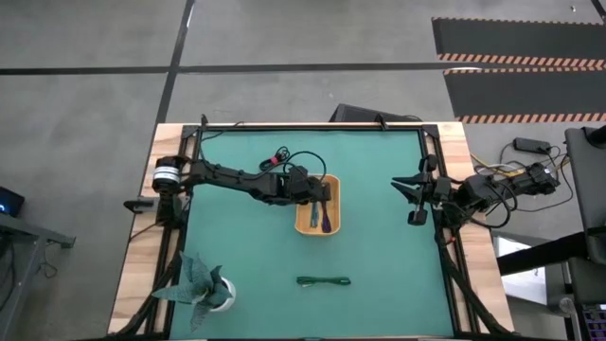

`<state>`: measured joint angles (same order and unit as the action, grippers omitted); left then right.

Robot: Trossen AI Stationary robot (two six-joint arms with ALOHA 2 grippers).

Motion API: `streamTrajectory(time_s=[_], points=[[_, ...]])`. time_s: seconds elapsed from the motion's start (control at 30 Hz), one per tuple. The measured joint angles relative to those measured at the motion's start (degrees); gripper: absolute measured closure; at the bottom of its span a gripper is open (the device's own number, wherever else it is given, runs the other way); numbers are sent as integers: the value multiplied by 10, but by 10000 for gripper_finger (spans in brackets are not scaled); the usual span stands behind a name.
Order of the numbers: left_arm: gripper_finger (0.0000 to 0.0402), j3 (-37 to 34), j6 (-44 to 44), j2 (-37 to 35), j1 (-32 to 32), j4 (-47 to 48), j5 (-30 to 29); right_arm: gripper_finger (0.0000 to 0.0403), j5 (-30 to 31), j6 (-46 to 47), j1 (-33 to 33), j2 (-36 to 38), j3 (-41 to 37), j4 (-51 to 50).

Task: Pick and place USB-C Cables
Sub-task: Put the light blue charger cable into the yellow bin

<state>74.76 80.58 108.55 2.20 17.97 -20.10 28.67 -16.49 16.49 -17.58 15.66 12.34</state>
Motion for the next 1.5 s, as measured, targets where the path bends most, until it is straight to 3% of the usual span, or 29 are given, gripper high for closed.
streamTrajectory(time_s=[1.5], points=[[386, -1, 0, 15, 5, -11, -4, 360, 0, 0, 0, 0, 0, -1]])
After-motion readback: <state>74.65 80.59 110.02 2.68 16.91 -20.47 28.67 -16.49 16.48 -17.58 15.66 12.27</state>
